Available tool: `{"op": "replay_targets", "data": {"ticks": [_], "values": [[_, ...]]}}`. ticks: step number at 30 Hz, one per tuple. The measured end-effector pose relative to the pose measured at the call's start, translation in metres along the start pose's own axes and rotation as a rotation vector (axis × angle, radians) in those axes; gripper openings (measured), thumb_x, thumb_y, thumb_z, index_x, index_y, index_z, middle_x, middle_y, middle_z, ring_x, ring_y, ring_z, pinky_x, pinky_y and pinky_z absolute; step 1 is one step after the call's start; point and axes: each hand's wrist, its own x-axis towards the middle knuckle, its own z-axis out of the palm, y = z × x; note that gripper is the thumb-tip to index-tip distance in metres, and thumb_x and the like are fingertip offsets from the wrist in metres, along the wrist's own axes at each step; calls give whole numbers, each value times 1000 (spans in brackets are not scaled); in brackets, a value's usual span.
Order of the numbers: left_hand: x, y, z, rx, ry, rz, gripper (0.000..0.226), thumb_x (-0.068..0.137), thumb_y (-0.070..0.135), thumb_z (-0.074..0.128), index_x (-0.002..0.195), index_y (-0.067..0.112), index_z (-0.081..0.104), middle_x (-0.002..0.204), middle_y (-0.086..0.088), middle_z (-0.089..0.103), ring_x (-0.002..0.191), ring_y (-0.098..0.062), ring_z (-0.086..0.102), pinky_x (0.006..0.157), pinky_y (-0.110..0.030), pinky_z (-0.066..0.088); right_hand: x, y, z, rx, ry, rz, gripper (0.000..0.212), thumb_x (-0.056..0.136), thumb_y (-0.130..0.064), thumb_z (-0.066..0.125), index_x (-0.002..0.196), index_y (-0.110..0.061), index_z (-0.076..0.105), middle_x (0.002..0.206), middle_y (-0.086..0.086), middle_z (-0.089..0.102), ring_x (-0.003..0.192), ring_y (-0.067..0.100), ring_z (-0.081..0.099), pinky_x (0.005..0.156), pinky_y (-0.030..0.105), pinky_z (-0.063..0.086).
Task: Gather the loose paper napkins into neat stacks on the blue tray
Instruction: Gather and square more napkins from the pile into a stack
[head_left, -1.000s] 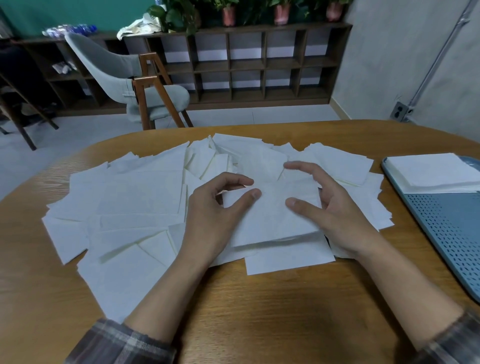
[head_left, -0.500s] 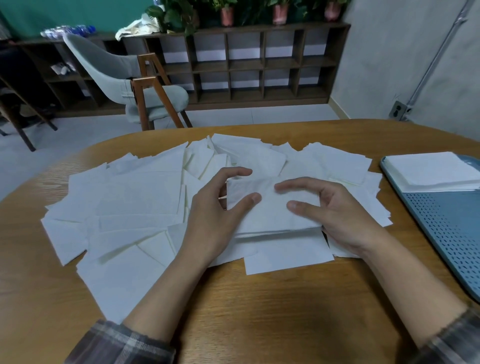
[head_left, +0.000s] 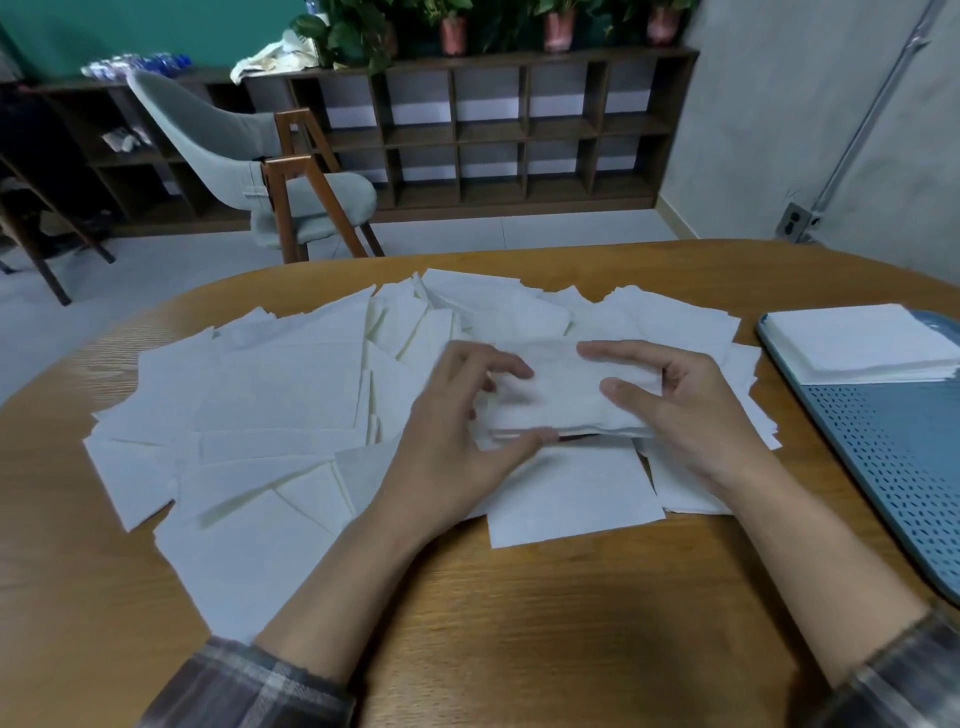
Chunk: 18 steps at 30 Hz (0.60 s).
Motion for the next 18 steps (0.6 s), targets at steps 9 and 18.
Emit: {"op": "replay_targets", "data": {"ticks": [9, 18], "values": [[-9, -2, 9, -28, -540, -27, 13, 85, 31, 89, 96, 28, 83, 100, 12, 69, 102, -11, 65, 93, -34, 52, 1, 2, 3, -51, 47, -4, 36, 100, 0, 64, 122, -25, 76, 126, -22, 73, 130, -6, 56, 113, 19, 39], [-4, 14, -5, -229, -278, -205, 16, 89, 5, 72, 85, 20, 76, 84, 2, 76, 83, -9, 70, 82, -25, 54, -1, -5, 6, 36, -23, 5, 28, 104, -15, 54, 114, -20, 79, 125, -14, 75, 130, -2, 58, 120, 29, 36]]}}
